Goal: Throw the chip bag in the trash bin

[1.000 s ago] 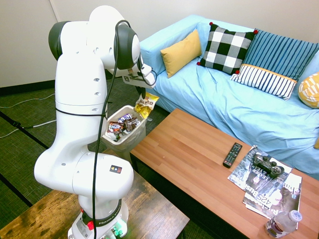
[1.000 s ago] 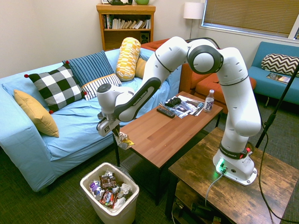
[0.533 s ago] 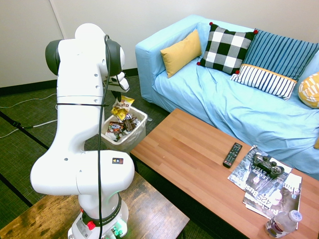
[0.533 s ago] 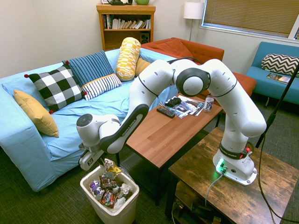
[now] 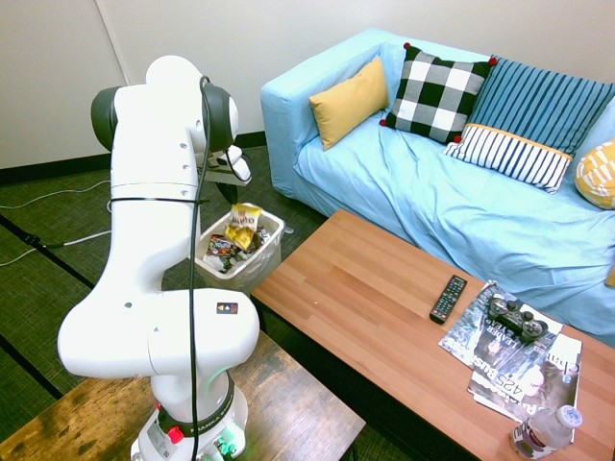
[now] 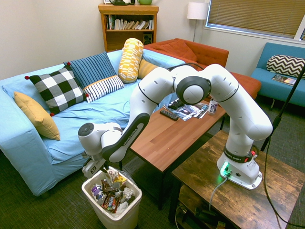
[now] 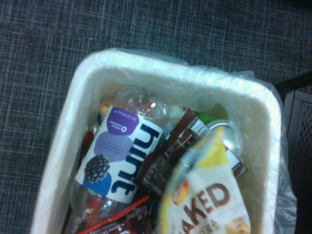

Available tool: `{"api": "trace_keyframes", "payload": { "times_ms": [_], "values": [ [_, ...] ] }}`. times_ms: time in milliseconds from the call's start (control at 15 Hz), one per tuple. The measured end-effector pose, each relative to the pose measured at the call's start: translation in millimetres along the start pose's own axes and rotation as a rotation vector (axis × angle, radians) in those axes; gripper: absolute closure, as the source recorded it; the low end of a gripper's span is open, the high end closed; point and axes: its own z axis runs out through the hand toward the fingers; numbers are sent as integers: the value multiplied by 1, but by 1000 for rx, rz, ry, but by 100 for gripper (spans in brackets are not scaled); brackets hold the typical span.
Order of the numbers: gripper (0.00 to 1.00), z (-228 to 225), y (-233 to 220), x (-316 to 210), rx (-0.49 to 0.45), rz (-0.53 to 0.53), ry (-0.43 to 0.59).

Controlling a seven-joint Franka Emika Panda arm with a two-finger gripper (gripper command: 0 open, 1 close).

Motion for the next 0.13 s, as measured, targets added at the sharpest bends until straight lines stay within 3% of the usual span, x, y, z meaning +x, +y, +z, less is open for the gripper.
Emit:
{"api": "trace_keyframes", "payload": {
  "times_ms": [133],
  "values": [
    [0,1,0,2,-1,1,2]
  ]
}}
